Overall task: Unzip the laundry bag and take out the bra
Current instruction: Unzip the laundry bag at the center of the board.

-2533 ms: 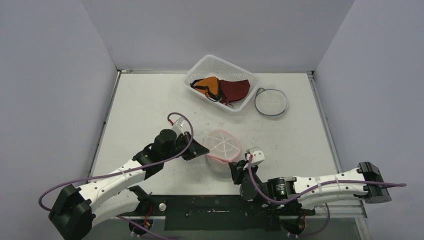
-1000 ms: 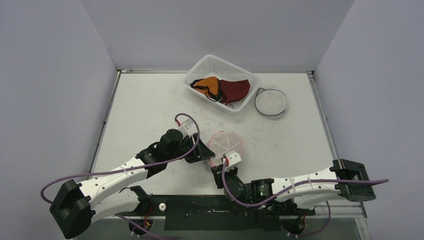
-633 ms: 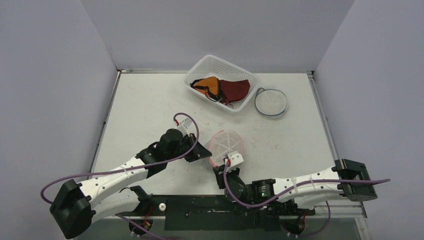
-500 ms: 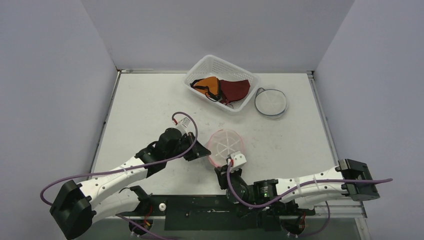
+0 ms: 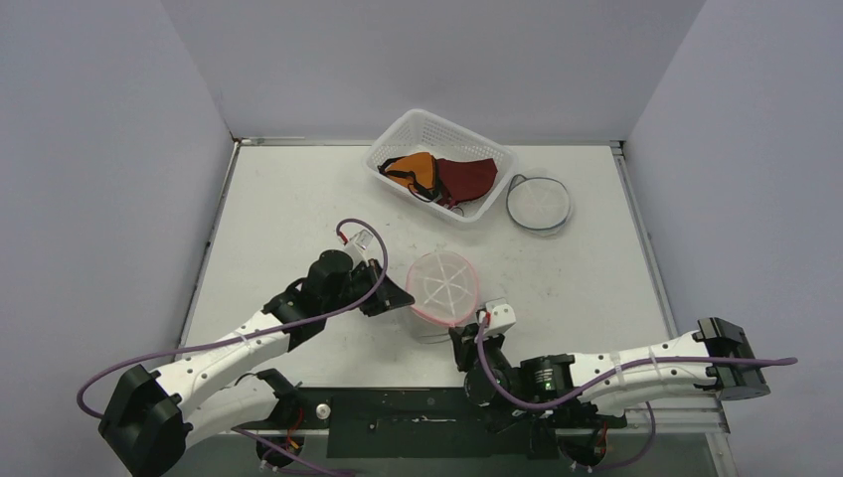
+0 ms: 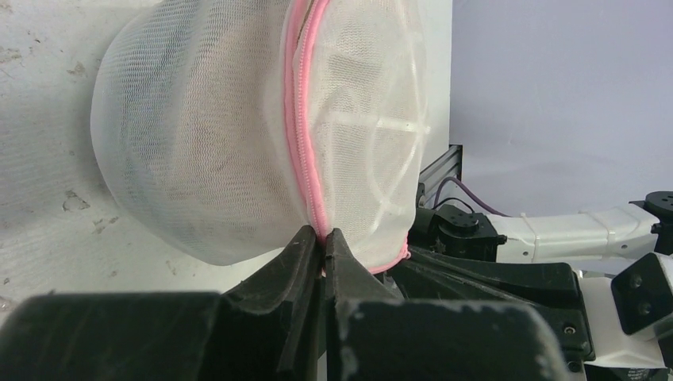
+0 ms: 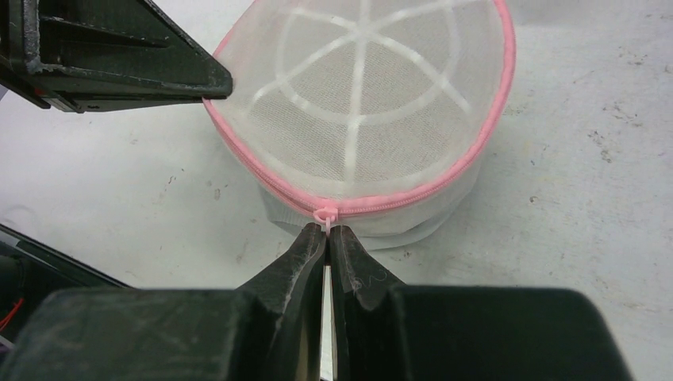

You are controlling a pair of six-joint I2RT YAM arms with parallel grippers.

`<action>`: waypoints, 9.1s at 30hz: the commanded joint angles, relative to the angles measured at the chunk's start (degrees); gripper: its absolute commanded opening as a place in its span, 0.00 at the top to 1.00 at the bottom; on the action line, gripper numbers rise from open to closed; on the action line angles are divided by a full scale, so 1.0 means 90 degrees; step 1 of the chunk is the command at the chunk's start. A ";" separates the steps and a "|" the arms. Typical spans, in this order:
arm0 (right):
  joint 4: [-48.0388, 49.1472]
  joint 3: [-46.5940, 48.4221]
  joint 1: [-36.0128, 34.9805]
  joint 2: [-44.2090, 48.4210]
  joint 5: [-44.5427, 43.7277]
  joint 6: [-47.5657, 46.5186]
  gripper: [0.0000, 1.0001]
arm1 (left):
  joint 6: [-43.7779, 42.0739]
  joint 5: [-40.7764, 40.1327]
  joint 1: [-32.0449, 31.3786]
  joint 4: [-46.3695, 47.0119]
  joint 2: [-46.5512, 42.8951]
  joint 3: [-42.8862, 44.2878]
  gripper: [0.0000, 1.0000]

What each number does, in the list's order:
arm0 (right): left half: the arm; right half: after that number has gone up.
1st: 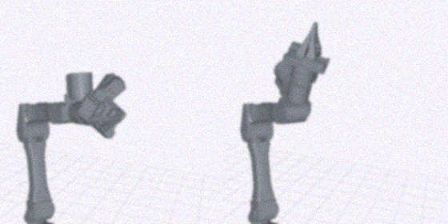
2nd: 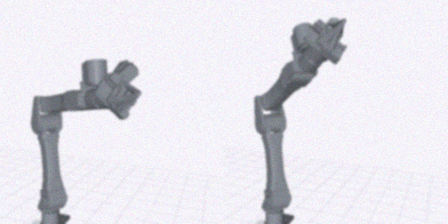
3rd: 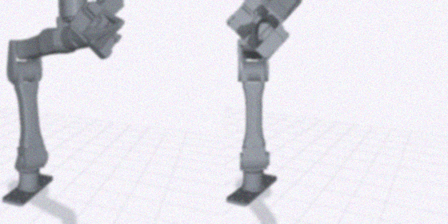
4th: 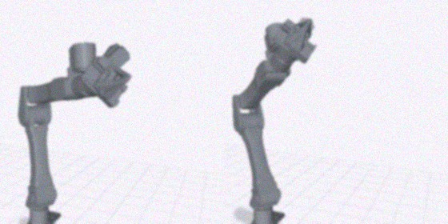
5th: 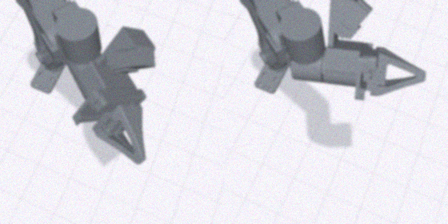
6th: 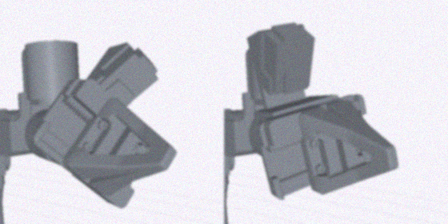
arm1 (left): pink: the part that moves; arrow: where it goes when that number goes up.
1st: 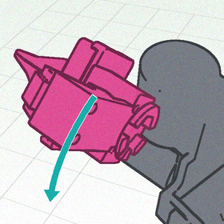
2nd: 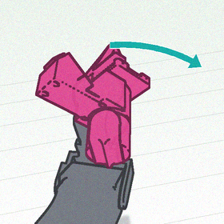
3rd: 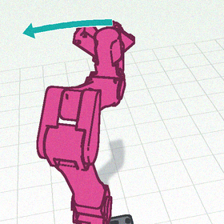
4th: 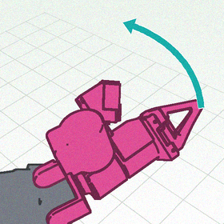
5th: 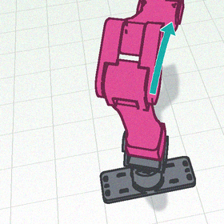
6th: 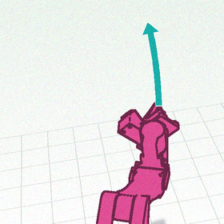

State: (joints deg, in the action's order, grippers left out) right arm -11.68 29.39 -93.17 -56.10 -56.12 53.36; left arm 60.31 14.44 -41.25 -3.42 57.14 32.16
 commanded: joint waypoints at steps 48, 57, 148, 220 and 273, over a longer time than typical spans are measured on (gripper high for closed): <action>0.1528 0.0822 0.0107 -0.1176 0.0618 -0.1397 0.95 | 0.0181 0.0242 0.0023 0.0417 -0.0190 0.0037 1.00; 0.0317 0.0580 0.0035 -0.0663 0.0245 -0.0558 0.95 | 0.0154 0.0363 0.0181 0.0400 -0.0167 0.0001 1.00; 0.1138 0.0452 0.0124 -0.0573 0.0701 -0.1174 0.95 | 0.0103 0.0373 0.0463 -0.0585 -0.0642 0.0088 0.08; 0.2205 0.0988 0.0625 -0.1489 0.1258 -0.1907 0.95 | 0.2104 -0.0496 -0.0582 -0.1148 -0.2327 -0.0392 0.04; -0.0074 0.0486 -0.0112 -0.0301 0.0098 -0.0282 0.95 | 0.1628 -0.0477 0.0531 -0.0333 -0.1165 -0.0404 1.00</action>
State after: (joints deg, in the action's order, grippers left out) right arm -8.64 33.82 -93.54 -60.29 -51.90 47.59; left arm 75.90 10.94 -37.21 -7.77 47.79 27.22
